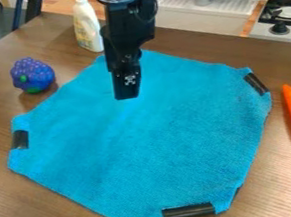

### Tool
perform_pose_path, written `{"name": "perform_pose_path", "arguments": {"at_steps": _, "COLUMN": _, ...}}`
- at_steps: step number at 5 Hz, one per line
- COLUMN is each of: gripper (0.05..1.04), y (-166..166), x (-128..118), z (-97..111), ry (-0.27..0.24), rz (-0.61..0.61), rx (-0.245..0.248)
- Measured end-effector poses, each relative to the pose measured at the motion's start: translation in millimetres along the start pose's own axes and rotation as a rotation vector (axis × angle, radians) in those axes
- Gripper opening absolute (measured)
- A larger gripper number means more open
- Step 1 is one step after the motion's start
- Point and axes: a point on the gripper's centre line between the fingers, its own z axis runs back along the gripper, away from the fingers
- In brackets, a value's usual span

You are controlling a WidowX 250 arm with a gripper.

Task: Fold the cloth from bottom right to top left

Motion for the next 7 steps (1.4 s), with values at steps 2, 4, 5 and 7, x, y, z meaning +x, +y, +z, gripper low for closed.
{"name": "perform_pose_path", "arguments": {"at_steps": 2, "gripper": 0.999, "y": 4, "x": -15, "z": -12, "ry": 0.007, "rz": -0.013, "rx": -0.054}}
{"name": "perform_pose_path", "arguments": {"at_steps": 4, "gripper": 0.999, "y": -20, "x": -28, "z": -9, "ry": -0.052, "rz": -0.089, "rx": -0.086}}
{"name": "perform_pose_path", "arguments": {"at_steps": 5, "gripper": 0.999, "y": -60, "x": -9, "z": -9, "ry": -0.098, "rz": -0.262, "rx": -0.060}}
{"name": "perform_pose_path", "arguments": {"at_steps": 7, "gripper": 0.999, "y": -130, "x": 22, "z": 2, "ry": -0.182, "rz": -0.324, "rx": 0.005}}
